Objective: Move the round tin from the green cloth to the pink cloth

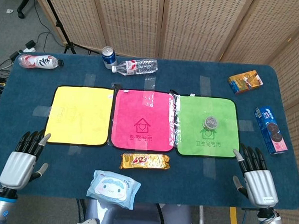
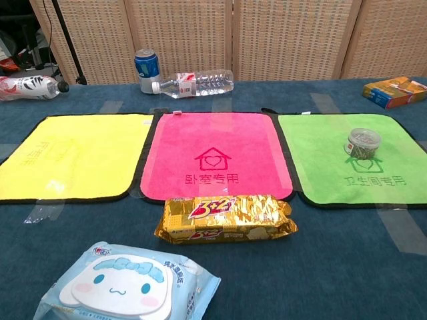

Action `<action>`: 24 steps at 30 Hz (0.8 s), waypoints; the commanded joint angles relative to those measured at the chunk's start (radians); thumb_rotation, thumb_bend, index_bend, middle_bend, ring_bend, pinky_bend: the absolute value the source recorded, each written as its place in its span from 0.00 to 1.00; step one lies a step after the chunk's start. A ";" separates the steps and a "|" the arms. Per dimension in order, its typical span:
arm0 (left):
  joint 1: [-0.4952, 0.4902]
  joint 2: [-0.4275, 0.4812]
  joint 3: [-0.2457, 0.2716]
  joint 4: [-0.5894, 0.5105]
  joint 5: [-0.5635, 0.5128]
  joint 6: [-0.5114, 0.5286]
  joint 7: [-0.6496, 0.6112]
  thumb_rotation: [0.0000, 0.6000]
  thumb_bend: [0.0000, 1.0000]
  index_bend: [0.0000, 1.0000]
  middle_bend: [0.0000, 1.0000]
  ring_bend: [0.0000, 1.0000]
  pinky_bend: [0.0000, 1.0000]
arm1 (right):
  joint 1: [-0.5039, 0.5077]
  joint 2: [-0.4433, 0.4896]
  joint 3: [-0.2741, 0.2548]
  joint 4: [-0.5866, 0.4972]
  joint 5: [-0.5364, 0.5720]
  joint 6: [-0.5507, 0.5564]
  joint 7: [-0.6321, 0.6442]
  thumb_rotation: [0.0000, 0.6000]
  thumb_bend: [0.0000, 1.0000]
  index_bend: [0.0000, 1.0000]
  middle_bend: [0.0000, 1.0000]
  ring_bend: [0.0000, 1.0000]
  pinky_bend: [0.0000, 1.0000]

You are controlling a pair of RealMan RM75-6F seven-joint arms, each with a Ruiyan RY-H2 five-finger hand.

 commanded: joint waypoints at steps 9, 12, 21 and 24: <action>0.000 -0.007 0.004 0.003 -0.004 -0.008 0.013 1.00 0.27 0.00 0.00 0.00 0.00 | -0.010 0.024 0.011 -0.015 0.018 0.012 0.040 1.00 0.36 0.09 0.00 0.00 0.01; -0.002 -0.006 0.002 0.003 -0.006 -0.009 0.006 1.00 0.27 0.00 0.00 0.00 0.00 | -0.007 0.029 0.008 -0.022 0.016 0.003 0.042 1.00 0.36 0.09 0.00 0.00 0.01; -0.004 -0.003 0.001 0.003 -0.007 -0.011 0.002 1.00 0.28 0.00 0.00 0.00 0.00 | -0.004 0.033 -0.006 -0.041 0.021 -0.030 0.015 1.00 0.37 0.09 0.00 0.00 0.01; -0.002 -0.003 0.003 0.000 -0.002 -0.006 0.003 1.00 0.27 0.00 0.00 0.00 0.00 | -0.005 0.038 -0.009 -0.047 0.019 -0.032 0.013 1.00 0.38 0.09 0.00 0.00 0.01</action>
